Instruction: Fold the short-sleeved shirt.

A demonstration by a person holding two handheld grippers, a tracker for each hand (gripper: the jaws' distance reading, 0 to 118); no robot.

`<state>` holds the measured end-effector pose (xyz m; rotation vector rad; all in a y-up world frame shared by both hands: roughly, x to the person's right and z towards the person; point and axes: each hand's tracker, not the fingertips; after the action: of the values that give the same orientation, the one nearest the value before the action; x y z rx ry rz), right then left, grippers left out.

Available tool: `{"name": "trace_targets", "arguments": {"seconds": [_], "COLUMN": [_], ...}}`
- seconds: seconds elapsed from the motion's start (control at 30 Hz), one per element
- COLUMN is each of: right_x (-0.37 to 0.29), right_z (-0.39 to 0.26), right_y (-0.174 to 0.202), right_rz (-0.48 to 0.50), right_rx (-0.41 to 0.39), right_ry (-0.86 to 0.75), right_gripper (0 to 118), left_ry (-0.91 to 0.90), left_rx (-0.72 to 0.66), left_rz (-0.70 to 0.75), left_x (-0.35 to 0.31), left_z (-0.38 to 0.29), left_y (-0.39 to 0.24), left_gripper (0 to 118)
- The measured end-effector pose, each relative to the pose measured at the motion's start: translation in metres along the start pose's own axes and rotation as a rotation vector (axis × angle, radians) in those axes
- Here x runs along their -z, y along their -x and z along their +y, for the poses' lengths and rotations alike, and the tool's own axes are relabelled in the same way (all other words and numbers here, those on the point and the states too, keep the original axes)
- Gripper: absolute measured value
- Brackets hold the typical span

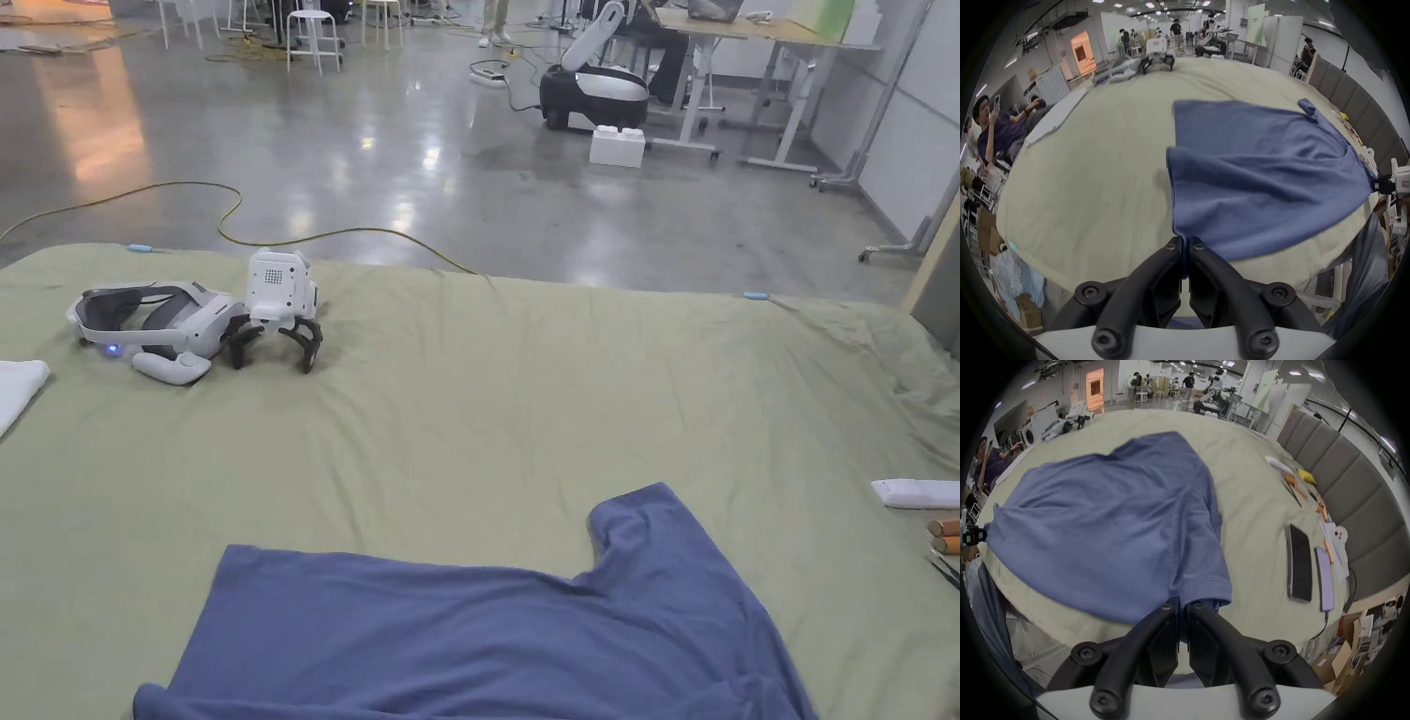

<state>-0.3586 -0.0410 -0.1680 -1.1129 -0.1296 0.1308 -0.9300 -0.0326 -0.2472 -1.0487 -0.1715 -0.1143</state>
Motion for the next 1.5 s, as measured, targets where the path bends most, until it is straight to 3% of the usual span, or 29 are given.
{"name": "trace_targets", "arguments": {"seconds": [0.2, 0.23, 0.27, 0.3, 0.33, 0.37, 0.4, 0.53, 0.7, 0.8, 0.87, 0.9, 0.97, 1.0, 1.3, 1.5], "right_x": [0.021, 0.015, 0.011, 0.006, -0.002, -0.011, -0.021, -0.065, -0.110, -0.125, -0.132, -0.135, -0.140, -0.141, -0.137, -0.121], "right_z": [-0.010, -0.008, -0.005, -0.003, 0.001, 0.007, 0.013, 0.054, 0.109, 0.131, 0.142, 0.146, 0.152, 0.154, 0.166, 0.172], "right_y": [0.004, 0.004, 0.005, 0.006, 0.006, 0.005, 0.005, 0.013, 0.039, 0.056, 0.066, 0.071, 0.081, 0.085, 0.099, 0.097], "right_rz": [0.003, -0.015, -0.035, -0.076, -0.097, -0.102, -0.096, -0.076, -0.081, -0.082, -0.061, -0.056, -0.060, -0.069, -0.065, -0.065], "right_rx": [0.059, 0.061, 0.052, 0.039, 0.042, 0.061, 0.088, 0.156, 0.207, 0.222, 0.238, 0.239, 0.239, 0.231, 0.209, 0.200], "right_ry": [-0.021, -0.028, -0.026, -0.033, -0.064, -0.107, -0.174, -0.440, -0.782, -0.933, -0.985, -1.005, -1.024, -1.046, -1.077, -1.044], "right_gripper": [6, 11, 20, 38, 60, 71, 73, 73, 73, 71, 62, 52, 12, 4, 0, 0], "left_ry": [-0.019, -0.029, -0.035, -0.039, -0.059, -0.102, -0.139, -0.346, -0.642, -0.764, -0.866, -0.904, -0.973, -0.997, -0.986, -0.828], "left_rx": [-0.036, -0.044, -0.048, -0.048, -0.044, -0.033, -0.031, -0.079, -0.039, -0.021, -0.015, -0.006, 0.011, 0.013, -0.005, -0.022], "left_rz": [0.017, 0.018, 0.022, 0.030, 0.065, 0.077, 0.071, 0.017, 0.049, 0.087, 0.109, 0.127, 0.171, 0.177, 0.171, 0.194], "left_x": [0.010, 0.008, 0.003, -0.001, -0.005, -0.012, -0.016, -0.047, -0.080, -0.095, -0.107, -0.112, -0.114, -0.116, -0.106, -0.047], "left_z": [0.001, 0.003, 0.006, 0.010, 0.015, 0.020, 0.024, 0.062, 0.110, 0.130, 0.138, 0.141, 0.144, 0.145, 0.140, 0.149], "left_y": [-0.003, -0.002, -0.003, -0.004, -0.007, -0.010, -0.010, -0.025, -0.050, -0.066, -0.075, -0.079, -0.083, -0.084, -0.083, -0.048], "left_gripper": [1, 2, 4, 12, 28, 43, 52, 53, 52, 43, 32, 27, 8, 0, 0, 0]}}
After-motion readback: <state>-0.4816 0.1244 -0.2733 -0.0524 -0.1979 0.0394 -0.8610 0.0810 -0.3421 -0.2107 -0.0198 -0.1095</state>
